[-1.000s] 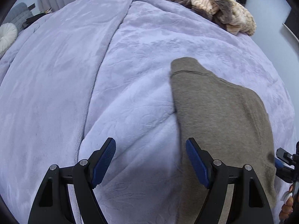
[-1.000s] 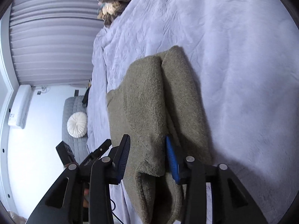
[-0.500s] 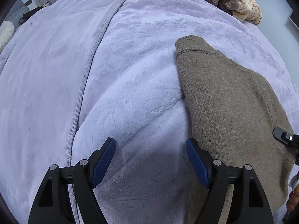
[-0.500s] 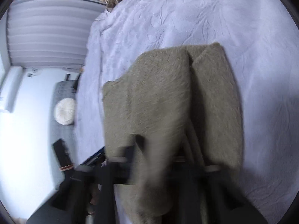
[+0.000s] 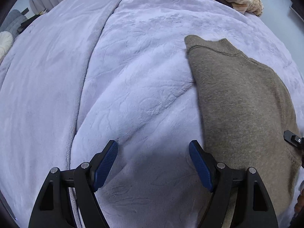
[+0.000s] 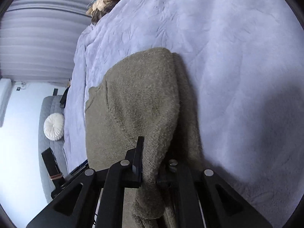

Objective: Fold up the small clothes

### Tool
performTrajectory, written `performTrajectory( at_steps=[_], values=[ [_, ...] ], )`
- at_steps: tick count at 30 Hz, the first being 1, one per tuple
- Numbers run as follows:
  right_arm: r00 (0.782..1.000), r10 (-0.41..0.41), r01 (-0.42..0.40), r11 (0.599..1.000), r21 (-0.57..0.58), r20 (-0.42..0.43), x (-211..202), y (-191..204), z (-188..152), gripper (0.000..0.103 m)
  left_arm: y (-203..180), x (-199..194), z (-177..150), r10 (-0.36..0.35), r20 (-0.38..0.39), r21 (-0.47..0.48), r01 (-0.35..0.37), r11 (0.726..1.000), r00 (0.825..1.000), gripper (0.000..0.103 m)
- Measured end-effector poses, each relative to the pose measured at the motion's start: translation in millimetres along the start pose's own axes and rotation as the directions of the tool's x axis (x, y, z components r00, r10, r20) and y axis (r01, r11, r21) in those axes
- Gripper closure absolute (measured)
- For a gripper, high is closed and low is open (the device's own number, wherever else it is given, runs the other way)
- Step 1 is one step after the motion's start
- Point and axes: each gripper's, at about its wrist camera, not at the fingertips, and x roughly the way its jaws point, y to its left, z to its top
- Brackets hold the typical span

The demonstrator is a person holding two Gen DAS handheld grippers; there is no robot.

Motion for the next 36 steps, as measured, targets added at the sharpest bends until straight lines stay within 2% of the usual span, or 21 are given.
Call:
performTrajectory(
  at_steps=[1, 2, 3, 4, 6, 7, 8, 10, 11, 14, 18, 19, 20, 22, 23, 26, 28, 32, 36],
  values=[
    [0.999, -0.038, 0.038, 0.999, -0.012, 0.007, -5, 3, -1, 0.093, 3, -3, -1, 0.002, 0.003, 0.006, -0.002, 1.0, 1.0, 0.025],
    [0.995, -0.1, 0.101, 0.994, -0.032, 0.015, -11, 7, -3, 0.078, 6, -9, -2, -0.006, 0.008, 0.016, 0.006, 1.0, 1.0, 0.025],
    [0.988, -0.154, 0.155, 0.987, -0.049, 0.027, -19, 10, -6, 0.074, 8, -15, -3, -0.022, 0.013, 0.023, 0.022, 1.0, 1.0, 0.025],
    [0.986, -0.161, 0.163, 0.985, -0.056, 0.037, -26, 12, -9, 0.074, 10, -22, -4, -0.047, 0.02, 0.027, 0.046, 0.999, 0.999, 0.025],
    [0.993, -0.113, 0.114, 0.992, -0.046, 0.037, -46, 14, -18, 0.071, 11, -35, -7, -0.096, 0.031, 0.046, 0.095, 0.994, 0.995, 0.025],
    [0.996, -0.083, 0.084, 0.996, -0.04, 0.034, -55, 14, -23, 0.064, 9, -40, -9, -0.112, 0.032, 0.057, 0.111, 0.992, 0.993, 0.025],
    [0.998, -0.053, 0.054, 0.998, -0.037, 0.03, -63, 15, -30, 0.049, 7, -45, -10, -0.133, 0.025, 0.065, 0.131, 0.989, 0.991, 0.025],
    [0.999, -0.034, 0.036, 0.998, -0.056, 0.032, -75, 22, -46, 0.046, 1, -51, -13, -0.195, 0.01, 0.055, 0.194, 0.979, 0.981, 0.025],
    [0.999, -0.041, 0.043, 0.996, -0.082, 0.032, -78, 28, -54, 0.049, -3, -54, -12, -0.213, 0.007, 0.049, 0.213, 0.976, 0.977, 0.025],
    [0.992, -0.115, 0.123, 0.975, -0.185, 0.053, -82, 53, -75, 0.089, -23, -50, -24, -0.206, -0.021, 0.07, 0.207, 0.976, 0.978, 0.025],
    [0.982, -0.188, 0.188, 0.942, -0.278, 0.027, -66, 71, -91, 0.091, -35, -35, -47, -0.205, -0.047, 0.062, 0.208, 0.976, 0.978, 0.024],
    [0.975, -0.224, 0.218, 0.931, -0.294, 0.013, -57, 70, -94, 0.091, -35, -31, -51, -0.203, -0.056, 0.048, 0.206, 0.977, 0.978, 0.021],
    [0.961, -0.278, 0.263, 0.914, -0.308, -0.003, -47, 65, -96, 0.091, -34, -28, -55, -0.197, -0.067, 0.03, 0.2, 0.979, 0.978, 0.015],
    [0.929, -0.37, 0.343, 0.884, -0.319, -0.026, -32, 50, -101, 0.096, -30, -25, -60, -0.209, -0.079, -0.001, 0.21, 0.978, 0.975, 0.014],
    [0.922, -0.385, 0.353, 0.881, -0.314, -0.041, -28, 38, -104, 0.101, -30, -25, -62, -0.213, -0.089, 0.002, 0.214, 0.977, 0.973, 0.014],
    [0.932, -0.36, 0.336, 0.904, -0.264, -0.046, -34, 21, -111, 0.103, -36, -28, -71, -0.185, -0.101, 0.054, 0.191, 0.98, 0.978, 0.014],
    [0.93, -0.364, 0.339, 0.904, -0.261, -0.052, -36, 21, -112, 0.103, -38, -28, -78, -0.164, -0.106, 0.082, 0.173, 0.982, 0.981, 0.014],
    [0.917, -0.395, 0.364, 0.889, -0.277, -0.064, -34, 24, -110, 0.103, -34, -31, -82, -0.163, -0.125, 0.053, 0.171, 0.984, 0.979, 0.014],
    [0.923, -0.376, 0.35, 0.91, -0.221, -0.086, -36, 22, -107, 0.103, -30, -36, -85, -0.155, -0.132, 0.046, 0.162, 0.986, 0.979, 0.014]
  ],
)
